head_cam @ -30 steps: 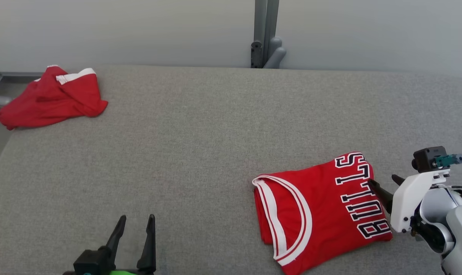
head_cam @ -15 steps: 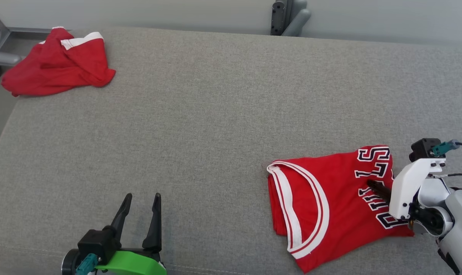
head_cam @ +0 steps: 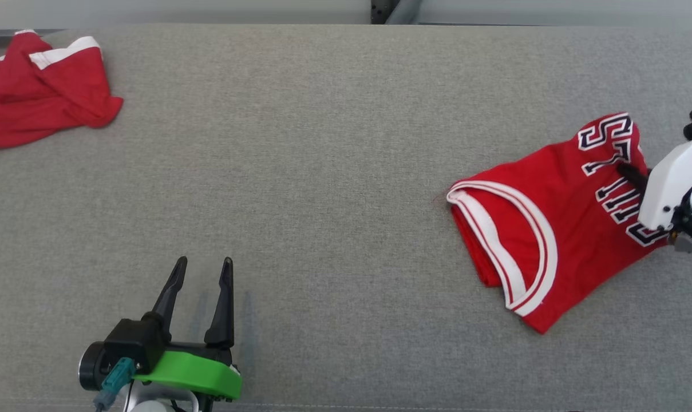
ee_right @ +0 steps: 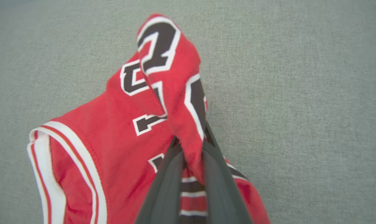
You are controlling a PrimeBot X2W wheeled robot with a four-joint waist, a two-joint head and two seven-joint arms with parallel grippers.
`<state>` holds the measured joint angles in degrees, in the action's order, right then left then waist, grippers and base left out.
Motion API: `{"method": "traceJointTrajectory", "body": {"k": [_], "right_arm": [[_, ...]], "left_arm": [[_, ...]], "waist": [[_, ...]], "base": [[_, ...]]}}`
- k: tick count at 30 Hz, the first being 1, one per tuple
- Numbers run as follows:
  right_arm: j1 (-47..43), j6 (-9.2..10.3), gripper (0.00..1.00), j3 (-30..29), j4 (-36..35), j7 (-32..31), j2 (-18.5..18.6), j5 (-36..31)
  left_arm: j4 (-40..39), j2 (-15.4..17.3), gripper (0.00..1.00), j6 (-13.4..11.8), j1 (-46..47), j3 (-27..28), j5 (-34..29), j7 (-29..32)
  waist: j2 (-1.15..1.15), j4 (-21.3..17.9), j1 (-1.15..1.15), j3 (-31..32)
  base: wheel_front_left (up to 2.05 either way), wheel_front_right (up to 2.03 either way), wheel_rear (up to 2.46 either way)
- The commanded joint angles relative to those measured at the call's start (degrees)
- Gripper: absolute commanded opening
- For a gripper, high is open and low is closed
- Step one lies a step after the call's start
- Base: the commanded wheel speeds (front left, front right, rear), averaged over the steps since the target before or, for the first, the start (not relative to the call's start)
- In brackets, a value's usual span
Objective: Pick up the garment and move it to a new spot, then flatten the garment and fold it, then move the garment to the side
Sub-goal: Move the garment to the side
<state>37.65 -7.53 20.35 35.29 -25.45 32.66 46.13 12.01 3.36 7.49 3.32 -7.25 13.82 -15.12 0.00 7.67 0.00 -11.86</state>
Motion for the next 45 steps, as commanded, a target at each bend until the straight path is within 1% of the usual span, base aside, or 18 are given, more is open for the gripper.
{"method": "traceJointTrajectory", "body": {"k": [1,4,6,9,12,16,22,24,27,31,33,35,37,39,41,43,45], "right_arm": [[2.4,0.08,0.0,-0.8,1.1,0.6,0.9,-0.7],[5.0,0.08,0.0,-1.7,2.9,2.1,2.2,-2.6],[6.6,0.09,0.0,-2.7,4.0,4.2,2.8,-4.0],[7.5,0.08,0.0,-3.7,5.8,6.0,3.3,-5.3],[8.9,0.07,0.0,-6.0,8.3,8.6,2.8,-7.1],[10.4,0.08,0.0,-8.9,12.0,12.0,2.6,-10.6],[13.5,0.08,0.0,-12.6,18.4,14.9,3.2,-16.6],[14.6,0.09,1.0,-13.7,19.5,18.2,2.8,-18.7],[15.5,0.08,1.0,-15.3,20.2,25.4,1.8,-21.8],[15.2,0.08,1.0,-17.3,20.8,35.1,0.4,-25.0],[14.0,0.08,1.0,-17.1,19.7,38.5,-0.3,-26.8],[12.1,0.08,1.0,-17.0,17.7,40.0,-0.4,-28.8],[9.6,0.08,1.0,-16.8,14.4,40.6,-1.2,-30.8],[6.4,0.09,1.0,-17.6,8.5,40.6,-2.0,-32.2],[1.2,0.09,1.0,-18.3,2.5,40.6,-2.6,-34.5],[-4.2,0.08,1.0,-19.4,-3.1,40.6,-4.6,-34.3],[-10.1,0.11,1.0,-19.9,-8.4,40.6,-4.8,-36.0]], "left_arm": [[-0.9,0.6,1.0,0.0,1.4,0.2,-0.5,0.0],[-2.0,1.0,1.0,0.0,2.4,-0.3,-0.5,0.0],[-2.4,1.6,1.0,0.0,3.2,-0.9,-0.6,0.0],[-2.7,2.2,1.0,0.0,4.3,-1.6,-0.7,0.0],[-3.2,3.0,1.0,0.0,5.6,-2.2,-0.7,0.0],[-3.4,4.1,1.0,0.0,6.9,-3.0,-0.4,0.0],[-3.2,4.3,1.0,0.0,6.8,-2.7,-0.2,0.0],[-3.1,4.3,1.0,0.0,6.2,-2.3,-0.3,0.0],[-2.9,4.2,1.0,0.0,5.6,-2.0,-0.2,0.0],[-2.5,3.4,1.0,0.0,5.0,-1.3,0.0,0.0],[-2.2,3.0,1.0,0.0,4.1,-1.0,-0.3,0.0],[-1.8,2.4,1.0,0.0,2.9,-0.5,-0.5,0.0],[-1.6,1.9,1.0,0.0,1.4,0.5,-0.5,0.0],[-1.5,1.6,1.0,0.0,-0.5,1.5,-0.7,0.0],[-1.2,1.2,1.0,0.0,-2.1,2.2,-1.0,0.0],[-1.1,0.9,1.0,0.0,-3.5,3.2,-1.3,0.0],[-0.9,0.5,1.0,0.0,-5.2,4.3,-1.6,0.0]], "waist": [[0.0,-4.2,0.0,-3.0],[0.0,-7.1,0.0,-5.1],[0.0,-8.8,0.0,-6.5],[0.0,-9.9,0.0,-7.7],[0.0,-11.0,0.0,-9.5],[0.0,-11.0,0.0,-11.1],[0.0,-9.0,0.0,-11.9],[0.0,-8.5,0.0,-11.8],[0.0,-8.0,0.0,-11.4],[0.0,-7.3,0.0,-9.2],[0.0,-6.9,0.0,-7.2],[0.0,-6.5,0.0,-4.6],[0.0,-6.3,0.0,-1.7],[0.0,-6.0,0.0,1.1],[0.0,-5.4,0.0,3.9],[0.0,-4.7,0.0,6.6],[0.0,-3.7,0.0,9.2]], "base": [[0.0,0.0,0.0],[0.0,0.0,0.0],[0.0,0.0,0.0],[0.0,0.0,0.0],[0.0,0.0,0.0],[0.0,0.0,0.0],[0.0,0.0,0.0],[0.0,0.0,0.0],[0.0,0.0,0.0],[0.0,0.0,0.0],[0.0,0.0,0.0],[0.0,0.0,0.0],[0.0,0.0,0.0],[0.0,0.0,0.0],[0.0,0.0,0.0],[0.0,0.0,0.0],[0.0,0.0,0.0]]}}
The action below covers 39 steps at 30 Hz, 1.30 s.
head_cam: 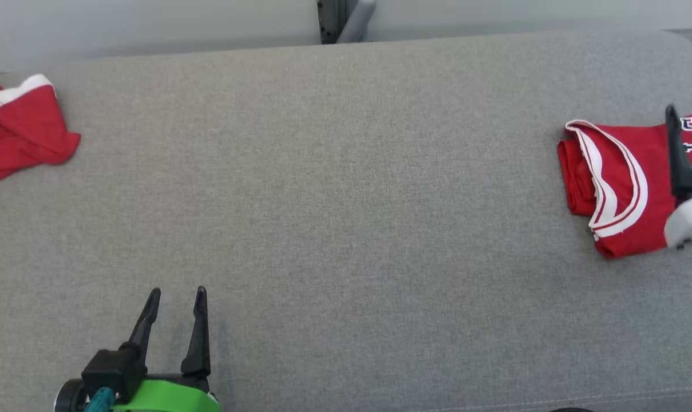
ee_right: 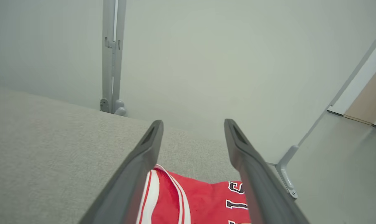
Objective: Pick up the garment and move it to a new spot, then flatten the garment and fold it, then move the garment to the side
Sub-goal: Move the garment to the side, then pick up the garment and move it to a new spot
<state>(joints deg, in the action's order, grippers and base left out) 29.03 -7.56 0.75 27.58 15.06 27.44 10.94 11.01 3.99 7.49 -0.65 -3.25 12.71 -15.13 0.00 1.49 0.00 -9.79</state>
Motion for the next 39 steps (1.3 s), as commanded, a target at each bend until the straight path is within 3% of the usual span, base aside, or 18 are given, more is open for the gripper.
{"method": "traceJointTrajectory", "body": {"k": [1,10,16,21,26,39], "right_arm": [[-4.6,0.13,1.0,-0.7,-3.1,0.1,0.0,-1.6],[-25.5,0.12,1.0,-3.4,-17.0,0.1,-9.3,-4.2],[-34.1,0.12,1.0,-6.4,-20.4,0.1,-16.5,-9.8],[-38.4,0.12,1.0,-9.3,-19.1,0.1,-22.3,-13.2],[-40.3,0.12,1.0,-10.4,-17.4,0.1,-24.2,-14.5],[-40.2,0.12,1.0,-10.5,-16.5,0.1,-24.5,-12.6]], "left_arm": [[0.2,-0.4,1.0,0.0,-2.0,0.6,-0.6,0.0],[1.8,-0.9,1.0,0.0,-6.3,3.3,-1.5,0.0],[3.6,-1.0,1.0,0.0,-7.7,4.3,-1.1,0.0],[5.0,-1.1,1.0,0.0,-8.3,4.1,-0.5,0.0],[5.8,-1.1,1.0,0.0,-7.7,2.7,0.5,0.0],[5.8,-0.8,1.0,0.0,-6.5,1.9,0.7,0.0]], "waist": [[0.0,3.0,0.0,8.4],[0.0,6.4,0.0,12.8],[0.0,8.1,0.0,14.4],[0.0,8.2,0.0,15.4],[0.0,7.8,0.0,15.5],[0.0,7.4,0.0,16.0]], "base": [[0.0,0.0,0.0],[0.0,0.0,0.0],[0.0,0.0,0.0],[0.0,0.0,0.0],[0.0,0.0,0.0],[0.0,0.0,0.0]]}}
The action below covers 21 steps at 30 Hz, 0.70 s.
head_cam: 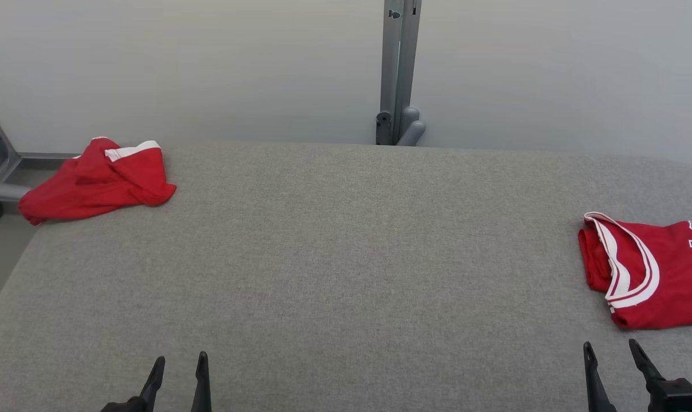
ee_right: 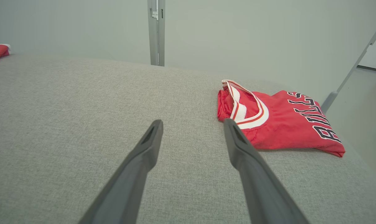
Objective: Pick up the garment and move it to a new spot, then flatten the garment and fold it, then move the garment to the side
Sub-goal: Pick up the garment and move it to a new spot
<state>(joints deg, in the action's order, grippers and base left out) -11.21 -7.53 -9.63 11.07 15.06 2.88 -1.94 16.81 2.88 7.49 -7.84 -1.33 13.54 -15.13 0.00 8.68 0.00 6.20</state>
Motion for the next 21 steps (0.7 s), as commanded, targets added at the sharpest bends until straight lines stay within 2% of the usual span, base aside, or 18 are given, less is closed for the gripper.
{"method": "traceJointTrajectory", "body": {"k": [1,5,9,10,14,21], "right_arm": [[-0.1,0.08,1.0,-0.2,-0.1,0.1,0.1,0.3],[-0.3,0.08,1.0,0.5,-0.2,0.1,0.0,0.7],[0.5,0.08,1.0,1.7,-0.3,0.1,0.0,1.2],[0.5,0.08,1.0,1.7,-0.3,0.1,0.0,1.2],[1.3,0.08,1.0,4.0,0.1,0.1,0.0,1.9],[6.6,0.09,1.0,9.6,1.9,0.1,0.1,1.3]], "left_arm": [[0.0,0.3,1.0,0.0,0.8,-0.1,-0.3,0.0],[-0.5,0.4,1.0,0.0,1.4,0.0,-0.6,0.0],[-0.7,0.8,1.0,0.0,1.7,0.3,-0.9,0.0],[-0.7,0.8,1.0,0.0,1.7,0.3,-0.9,0.0],[-1.0,1.5,1.0,0.0,1.0,1.3,-1.3,0.0],[-3.0,0.9,1.0,0.0,-0.9,6.5,-0.6,0.0]], "waist": [[0.0,0.6,0.0,0.0],[0.0,3.8,0.0,0.1],[0.0,8.9,0.0,0.4],[0.0,8.9,0.0,0.4],[0.0,14.7,0.0,0.5],[0.0,17.8,0.0,-2.2]], "base": [[0.0,0.0,0.0],[0.0,0.0,0.0],[0.0,0.0,0.0],[0.0,0.0,0.0],[0.0,0.0,0.0],[0.0,0.0,0.0]]}}
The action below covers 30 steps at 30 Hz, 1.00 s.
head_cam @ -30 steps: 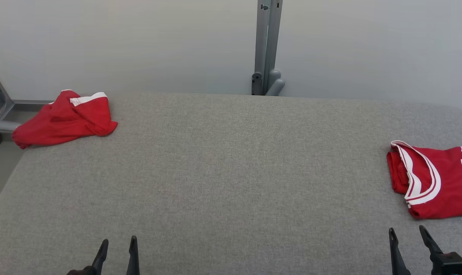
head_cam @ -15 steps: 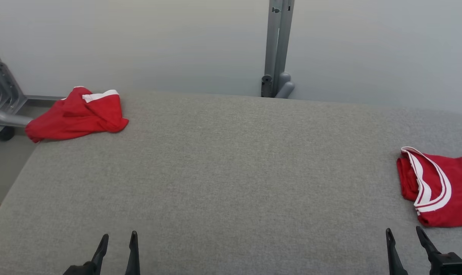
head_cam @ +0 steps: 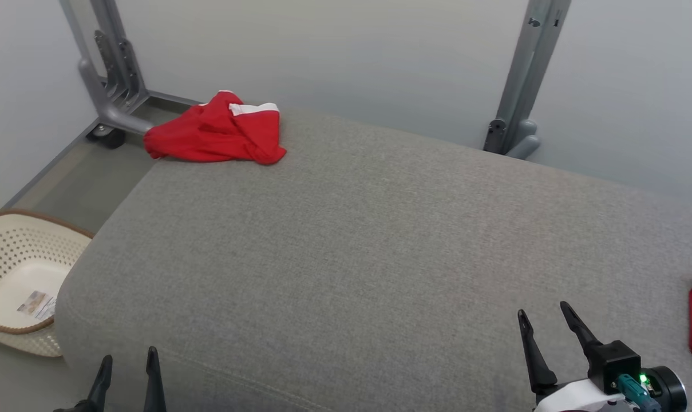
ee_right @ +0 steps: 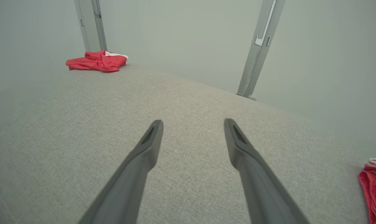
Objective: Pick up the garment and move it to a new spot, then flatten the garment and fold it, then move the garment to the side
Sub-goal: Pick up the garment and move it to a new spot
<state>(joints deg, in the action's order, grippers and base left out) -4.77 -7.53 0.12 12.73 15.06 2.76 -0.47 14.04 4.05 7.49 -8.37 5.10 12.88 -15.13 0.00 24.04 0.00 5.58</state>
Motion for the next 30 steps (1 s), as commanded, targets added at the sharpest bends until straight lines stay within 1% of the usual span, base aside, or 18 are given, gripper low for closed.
{"method": "traceJointTrajectory", "body": {"k": [1,8,11,13,14,16,19,23,25,27,30], "right_arm": [[0.7,0.08,1.0,0.2,0.4,0.1,0.3,-0.1],[1.3,0.08,1.0,0.7,0.8,0.1,0.2,0.0],[0.4,0.08,1.0,-0.1,0.3,0.1,0.2,0.2],[0.5,0.08,1.0,-1.5,-0.5,0.1,0.3,-0.4],[1.1,0.08,1.0,-2.2,-1.2,0.1,0.3,-1.3],[3.2,0.08,1.0,-3.2,-2.8,0.1,1.5,-2.8],[7.2,0.08,1.0,-3.4,-4.5,0.1,4.9,-4.5],[13.0,0.08,1.0,-4.3,-6.7,0.1,8.9,-5.4],[15.0,0.08,1.0,-4.1,-7.4,0.1,10.5,-5.4],[17.2,0.08,1.0,-4.2,-8.2,0.1,11.8,-5.6],[19.9,0.08,1.0,-3.9,-9.5,0.1,13.2,-5.8]], "left_arm": [[-0.4,-0.4,1.0,0.0,-0.6,0.4,0.0,0.0],[-1.4,-0.8,1.0,0.0,0.0,0.9,0.2,0.0],[-0.8,-0.8,1.0,0.0,2.3,-0.8,1.8,0.0],[1.1,0.3,1.0,0.0,4.8,-4.1,3.7,0.0],[2.3,1.2,1.0,0.0,7.0,-6.1,5.0,0.0],[4.3,3.1,1.0,0.0,12.4,-9.5,8.1,0.0],[7.7,5.2,1.0,0.0,21.6,-13.7,13.1,0.0],[13.0,7.8,1.0,0.0,34.8,-17.0,20.1,0.6],[16.3,8.7,1.0,0.0,40.7,-18.7,23.3,1.7],[19.6,10.4,1.0,0.0,46.7,-20.3,25.5,2.2],[25.2,11.4,1.0,0.0,54.2,-21.7,29.1,2.4]], "waist": [[0.0,2.6,0.0,-1.8],[0.0,3.5,0.0,-2.9],[0.0,4.0,0.0,-3.8],[0.0,4.4,0.0,-5.7],[0.0,4.6,0.0,-7.4],[0.0,4.4,0.0,-12.2],[0.0,3.2,0.0,-19.7],[0.0,2.2,0.0,-28.2],[0.0,1.4,0.0,-31.3],[0.0,0.6,0.0,-34.2],[0.0,-1.0,0.0,-37.3]], "base": [[0.0,0.0,0.0],[0.0,0.0,0.0],[0.0,0.0,0.0],[0.0,0.0,0.0],[0.0,0.0,0.0],[0.0,0.0,0.0],[0.0,0.0,0.0],[0.0,0.0,0.0],[0.0,0.0,0.0],[0.0,0.0,0.0],[0.0,0.0,0.0]]}}
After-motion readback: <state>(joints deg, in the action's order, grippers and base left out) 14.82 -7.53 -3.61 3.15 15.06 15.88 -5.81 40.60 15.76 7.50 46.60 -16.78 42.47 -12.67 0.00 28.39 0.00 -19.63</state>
